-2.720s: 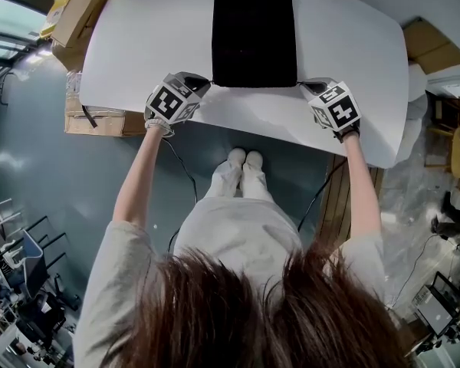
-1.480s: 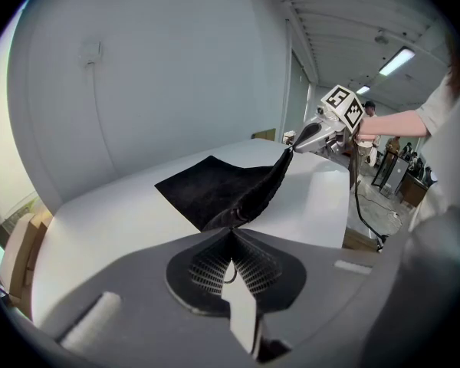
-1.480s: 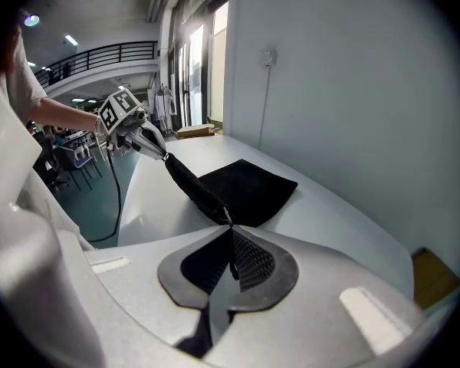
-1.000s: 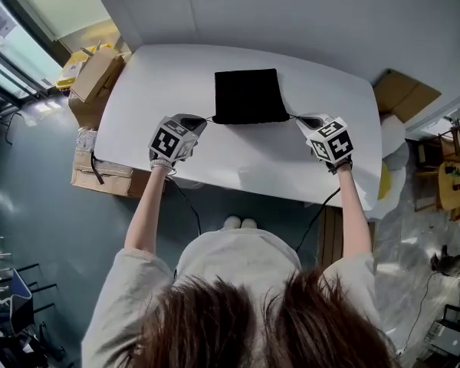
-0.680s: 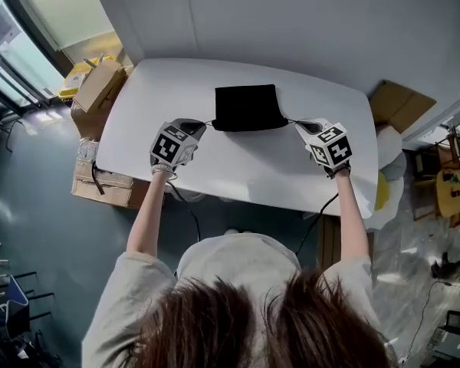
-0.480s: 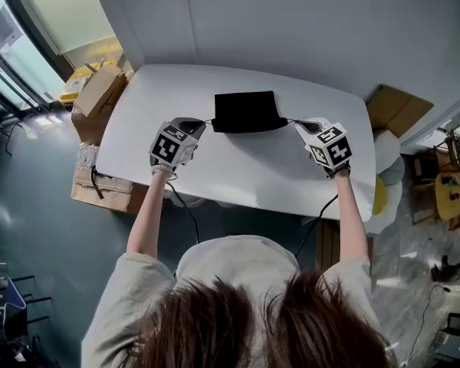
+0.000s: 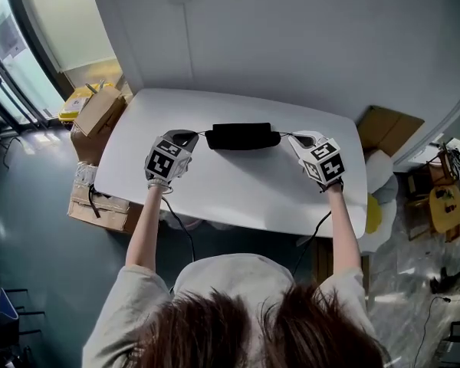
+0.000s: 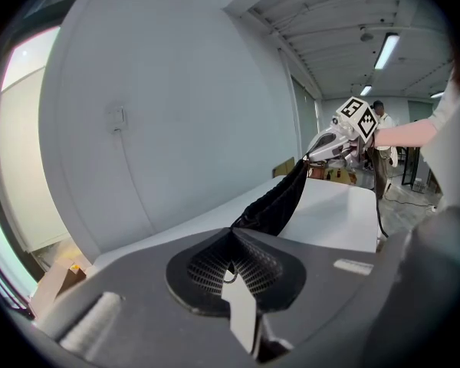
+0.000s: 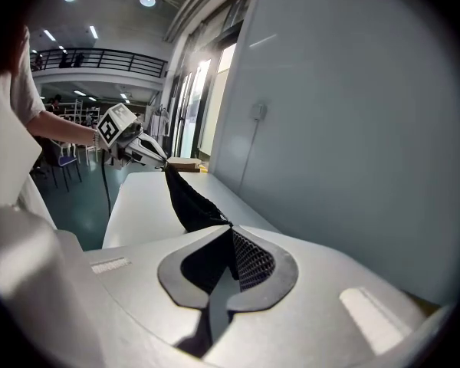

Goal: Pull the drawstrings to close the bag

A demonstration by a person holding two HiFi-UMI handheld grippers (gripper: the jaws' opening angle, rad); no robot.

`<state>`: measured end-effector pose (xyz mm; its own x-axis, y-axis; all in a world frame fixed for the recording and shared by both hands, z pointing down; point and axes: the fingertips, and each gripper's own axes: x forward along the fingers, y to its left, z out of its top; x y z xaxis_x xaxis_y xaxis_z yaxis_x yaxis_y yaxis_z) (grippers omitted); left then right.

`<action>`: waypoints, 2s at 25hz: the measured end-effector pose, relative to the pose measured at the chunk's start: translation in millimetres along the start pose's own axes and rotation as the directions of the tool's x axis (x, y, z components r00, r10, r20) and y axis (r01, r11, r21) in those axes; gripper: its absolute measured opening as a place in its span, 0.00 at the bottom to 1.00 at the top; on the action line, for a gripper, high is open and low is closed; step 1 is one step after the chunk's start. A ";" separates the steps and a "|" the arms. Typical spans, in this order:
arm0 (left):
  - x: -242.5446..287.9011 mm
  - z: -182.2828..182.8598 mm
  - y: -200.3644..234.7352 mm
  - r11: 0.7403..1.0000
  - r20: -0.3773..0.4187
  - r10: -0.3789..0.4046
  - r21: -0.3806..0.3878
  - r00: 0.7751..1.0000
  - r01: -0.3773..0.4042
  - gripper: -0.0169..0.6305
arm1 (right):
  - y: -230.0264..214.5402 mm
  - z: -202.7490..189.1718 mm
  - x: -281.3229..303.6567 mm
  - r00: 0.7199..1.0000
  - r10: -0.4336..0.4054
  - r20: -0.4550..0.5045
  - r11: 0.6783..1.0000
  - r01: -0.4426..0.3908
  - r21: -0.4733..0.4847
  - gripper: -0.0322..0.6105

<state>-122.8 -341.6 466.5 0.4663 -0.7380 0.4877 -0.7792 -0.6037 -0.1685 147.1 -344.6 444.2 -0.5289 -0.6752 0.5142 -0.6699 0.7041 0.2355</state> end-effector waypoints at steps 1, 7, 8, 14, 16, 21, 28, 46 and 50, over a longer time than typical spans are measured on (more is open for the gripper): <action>-1.4 4.4 1.9 1.000 0.006 0.004 0.003 1.000 -0.004 0.03 | -0.9 3.3 -1.0 1.000 -0.004 0.005 1.000 0.004 -0.006 0.07; -11.1 23.1 10.5 1.000 0.042 0.028 0.013 0.999 -0.028 0.03 | -6.1 21.4 -7.7 0.999 -0.033 0.039 0.999 0.034 -0.032 0.07; -12.9 25.5 11.8 0.999 0.049 0.032 0.013 0.998 -0.032 0.03 | -7.8 24.9 -9.4 0.998 -0.038 0.047 0.999 0.040 -0.030 0.07; -22.4 43.2 20.2 0.998 0.092 0.061 0.016 0.994 -0.063 0.03 | -14.6 45.2 -17.2 0.993 -0.072 0.088 0.996 0.075 -0.036 0.07; -25.8 48.2 23.1 0.997 0.108 0.072 0.012 0.992 -0.074 0.03 | -15.3 50.5 -19.2 0.992 -0.076 0.102 0.996 0.080 -0.035 0.07; -33.2 57.3 28.5 0.995 0.134 0.094 0.021 0.987 -0.097 0.03 | -17.5 60.2 -22.9 0.987 -0.097 0.125 0.994 0.102 -0.036 0.07; -42.9 69.3 34.2 0.992 0.176 0.118 0.017 0.977 -0.123 0.03 | -20.6 75.8 -28.8 0.978 -0.121 0.172 0.992 0.127 -0.026 0.07; -71.4 111.7 49.1 0.982 0.307 0.179 0.008 0.935 -0.190 0.03 | -24.6 110.2 -46.3 0.945 -0.176 0.276 0.982 0.189 -0.019 0.07; -78.0 119.5 49.1 0.979 0.327 0.187 0.012 0.926 -0.202 0.03 | -26.6 118.5 -53.1 0.933 -0.189 0.308 0.979 0.202 -0.011 0.07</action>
<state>-147.4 -349.6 317.7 0.4231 -0.8952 0.1399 -0.8523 -0.4456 -0.2739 131.3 -353.5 312.9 -0.5272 -0.8302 0.1813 -0.7571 0.5558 0.3435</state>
